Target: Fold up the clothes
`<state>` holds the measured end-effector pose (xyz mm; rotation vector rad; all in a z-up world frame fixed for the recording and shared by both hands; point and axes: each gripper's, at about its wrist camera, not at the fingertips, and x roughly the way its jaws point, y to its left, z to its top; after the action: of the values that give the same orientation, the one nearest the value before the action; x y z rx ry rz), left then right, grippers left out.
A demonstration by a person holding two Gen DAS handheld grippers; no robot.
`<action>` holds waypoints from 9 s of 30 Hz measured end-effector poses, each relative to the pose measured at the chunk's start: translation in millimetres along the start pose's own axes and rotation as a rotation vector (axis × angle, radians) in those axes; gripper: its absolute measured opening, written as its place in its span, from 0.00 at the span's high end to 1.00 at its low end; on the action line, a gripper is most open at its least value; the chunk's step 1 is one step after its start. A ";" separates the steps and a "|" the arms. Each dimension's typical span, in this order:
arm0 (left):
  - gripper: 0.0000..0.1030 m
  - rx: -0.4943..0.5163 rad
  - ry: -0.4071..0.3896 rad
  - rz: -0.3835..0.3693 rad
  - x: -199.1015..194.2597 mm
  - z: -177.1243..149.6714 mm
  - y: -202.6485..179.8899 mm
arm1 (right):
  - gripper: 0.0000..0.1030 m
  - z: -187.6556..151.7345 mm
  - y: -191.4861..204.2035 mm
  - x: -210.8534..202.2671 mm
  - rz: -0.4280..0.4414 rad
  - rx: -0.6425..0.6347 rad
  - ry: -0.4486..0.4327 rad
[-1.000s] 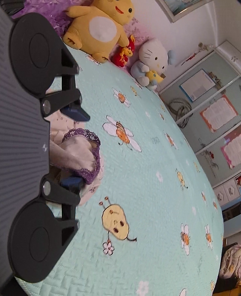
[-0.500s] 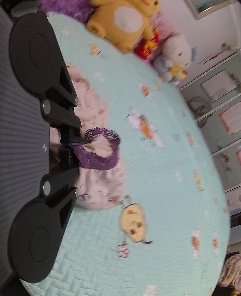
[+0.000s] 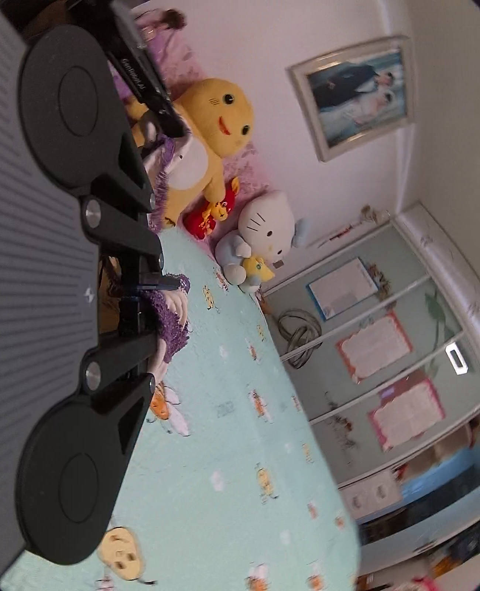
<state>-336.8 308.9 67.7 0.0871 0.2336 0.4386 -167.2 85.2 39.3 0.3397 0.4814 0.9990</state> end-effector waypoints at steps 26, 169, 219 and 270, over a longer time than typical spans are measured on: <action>0.43 0.133 0.379 -0.118 24.5 -176.8 -20.4 | 0.39 -110.2 -83.8 43.5 -0.255 -0.050 0.326; 0.30 -0.090 0.449 -0.109 6.7 -212.6 -41.3 | 0.30 -15.9 -55.0 112.2 -0.253 -0.149 0.093; 0.62 -0.290 0.646 -0.088 133.3 -216.7 -15.4 | 0.45 -171.2 -140.8 26.9 -0.285 0.238 0.319; 0.47 -0.403 0.533 0.069 65.4 -209.9 28.2 | 0.95 -93.3 -133.1 26.7 -0.581 -0.030 0.007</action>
<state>-341.8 369.4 -145.5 -0.4232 0.6613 0.5657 -109.5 46.3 -110.0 0.1526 0.5309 0.4420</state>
